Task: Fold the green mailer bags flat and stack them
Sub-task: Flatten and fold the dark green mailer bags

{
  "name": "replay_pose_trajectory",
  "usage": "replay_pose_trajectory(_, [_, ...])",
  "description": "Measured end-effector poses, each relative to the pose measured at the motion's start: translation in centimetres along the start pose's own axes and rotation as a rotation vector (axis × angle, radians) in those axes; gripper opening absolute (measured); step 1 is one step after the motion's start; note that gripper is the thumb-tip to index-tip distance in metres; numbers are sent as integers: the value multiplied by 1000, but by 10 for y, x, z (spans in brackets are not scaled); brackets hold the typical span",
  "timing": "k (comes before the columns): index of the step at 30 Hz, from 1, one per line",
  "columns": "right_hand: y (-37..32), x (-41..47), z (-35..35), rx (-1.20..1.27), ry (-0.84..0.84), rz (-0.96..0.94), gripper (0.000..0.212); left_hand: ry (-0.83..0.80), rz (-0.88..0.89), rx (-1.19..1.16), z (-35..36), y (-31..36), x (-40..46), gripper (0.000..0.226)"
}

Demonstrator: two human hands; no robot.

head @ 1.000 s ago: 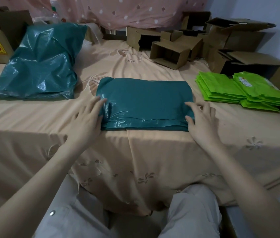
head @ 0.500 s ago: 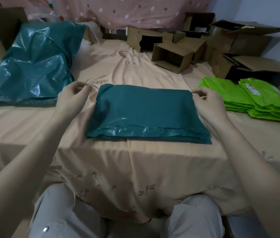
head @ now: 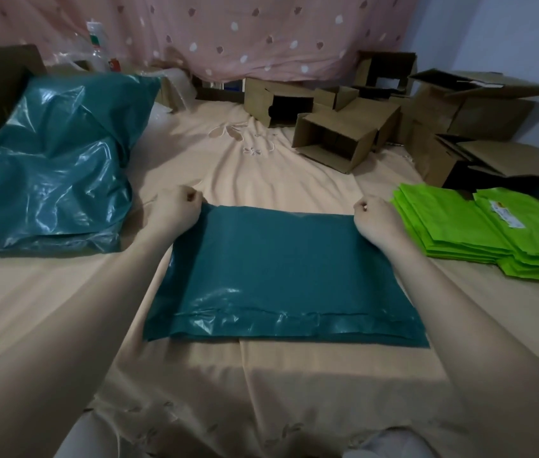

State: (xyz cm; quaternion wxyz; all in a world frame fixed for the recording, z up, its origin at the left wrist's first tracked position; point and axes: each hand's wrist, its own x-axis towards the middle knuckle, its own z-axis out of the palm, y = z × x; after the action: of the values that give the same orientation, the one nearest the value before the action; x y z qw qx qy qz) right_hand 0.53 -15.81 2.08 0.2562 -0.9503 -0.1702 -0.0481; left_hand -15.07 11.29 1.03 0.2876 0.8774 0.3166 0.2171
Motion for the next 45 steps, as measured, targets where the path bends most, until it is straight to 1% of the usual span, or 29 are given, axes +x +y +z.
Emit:
replay_pose_trajectory(3, [1,2,0,23,11,17,30,12,7,-81,0,1,0,29])
replay_pose_trajectory(6, [3,2,1,45,33,32,30,73,19,-148,-1,3,-3,22])
replay_pose_trajectory(9, [7,1,1,67,92,27,23,184,12,-155,-5,3,-7,18])
replay_pose_trajectory(11, [9,1,1,109,136,28,16,234,-32,-194,-8,2,-8,15])
replay_pose_trajectory(13, [10,3,0,143,169,22,13,238,-66,-243,-8,1,-7,16])
replay_pose_trajectory(17, [11,5,4,160,229,-9,12,234,-92,-311,-3,0,-5,20])
replay_pose_trajectory(20, [16,6,8,168,188,1,12,206,-157,-393,-1,-5,-3,25])
replay_pose_trajectory(21, [19,7,8,169,165,-3,13,185,-184,-416,-2,-7,-2,29])
replay_pose_trajectory(23, [24,7,9,169,146,-28,25,130,-205,-393,-7,-9,-4,37])
replay_pose_trajectory(25, [25,2,6,132,149,-66,32,120,-140,-327,-12,-6,-11,35])
replay_pose_trajectory(26, [21,-4,3,114,153,-91,34,118,-77,-273,-13,-2,-18,35])
replay_pose_trajectory(29, [0,-46,-2,117,133,-233,35,67,193,-70,-9,16,-53,40])
replay_pose_trajectory(31, [-18,-87,-2,124,94,-364,37,-8,377,-35,-3,29,-85,38])
replay_pose_trajectory(33, [-29,-126,0,74,35,-466,45,-90,492,-17,1,36,-117,42])
replay_pose_trajectory(36, [-29,-171,5,-76,-24,-565,61,-141,580,112,2,32,-159,63])
replay_pose_trajectory(39, [-22,-194,10,-176,-75,-608,71,-160,592,257,4,24,-180,70])
replay_pose_trajectory(43, [-20,-184,11,-218,-112,-607,73,-168,612,320,11,20,-173,71])
replay_pose_trajectory(45, [-22,-170,13,-222,-127,-585,67,-170,610,333,18,23,-159,73])
